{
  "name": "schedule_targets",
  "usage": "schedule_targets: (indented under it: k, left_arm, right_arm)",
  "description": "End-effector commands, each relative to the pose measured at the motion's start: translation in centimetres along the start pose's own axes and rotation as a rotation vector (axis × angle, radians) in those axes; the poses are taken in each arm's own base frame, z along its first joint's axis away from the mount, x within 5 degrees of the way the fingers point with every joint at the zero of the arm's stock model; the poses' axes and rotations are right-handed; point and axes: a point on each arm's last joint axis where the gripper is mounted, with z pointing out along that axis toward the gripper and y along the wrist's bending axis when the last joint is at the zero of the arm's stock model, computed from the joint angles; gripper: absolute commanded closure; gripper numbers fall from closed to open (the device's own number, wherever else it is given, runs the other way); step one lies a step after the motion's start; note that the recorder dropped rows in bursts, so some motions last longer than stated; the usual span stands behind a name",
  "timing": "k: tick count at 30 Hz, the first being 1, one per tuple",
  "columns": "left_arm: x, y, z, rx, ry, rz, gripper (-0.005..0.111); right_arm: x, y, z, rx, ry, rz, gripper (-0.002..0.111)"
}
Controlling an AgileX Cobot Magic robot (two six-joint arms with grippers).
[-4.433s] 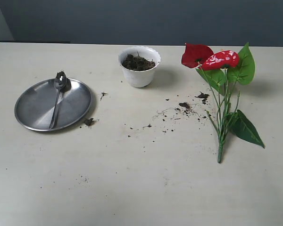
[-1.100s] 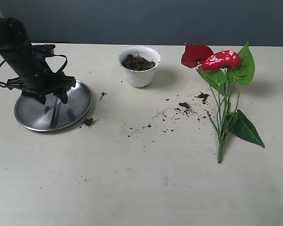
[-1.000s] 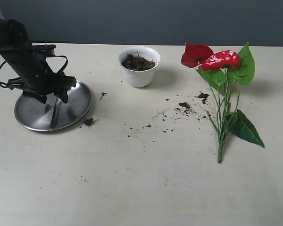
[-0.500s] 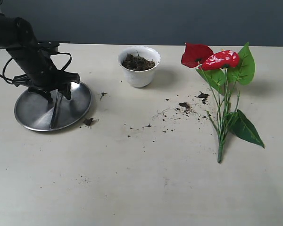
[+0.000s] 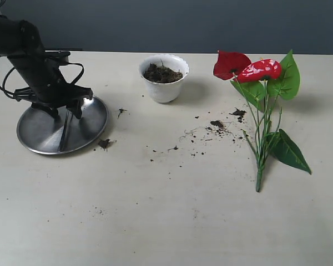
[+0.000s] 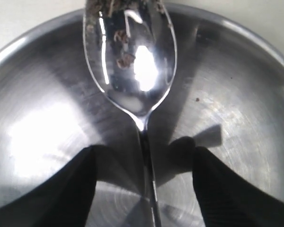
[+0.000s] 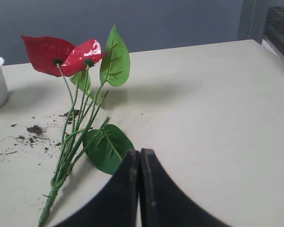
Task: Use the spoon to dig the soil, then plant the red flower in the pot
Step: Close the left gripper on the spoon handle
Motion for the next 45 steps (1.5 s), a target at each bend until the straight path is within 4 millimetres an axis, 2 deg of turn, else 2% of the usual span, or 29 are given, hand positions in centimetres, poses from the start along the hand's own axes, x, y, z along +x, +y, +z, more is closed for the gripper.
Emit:
schedule_targets:
  k: [1,22,45]
  left_arm:
    - [0.21,-0.03,0.50,0.002,0.026,-0.002,0.049]
    - [0.21,0.53,0.49,-0.071,0.026,0.002,0.049]
    - [0.14,-0.32,0.56,-0.043,0.010,-0.006,0.049]
  right_arm:
    - [-0.03,0.01,-0.02,-0.003,-0.011,-0.002,0.108]
    - [-0.04,0.00,-0.02,-0.002,-0.013,-0.005,0.108]
    - [-0.03,0.01,-0.02,-0.003,-0.012,-0.001,0.108]
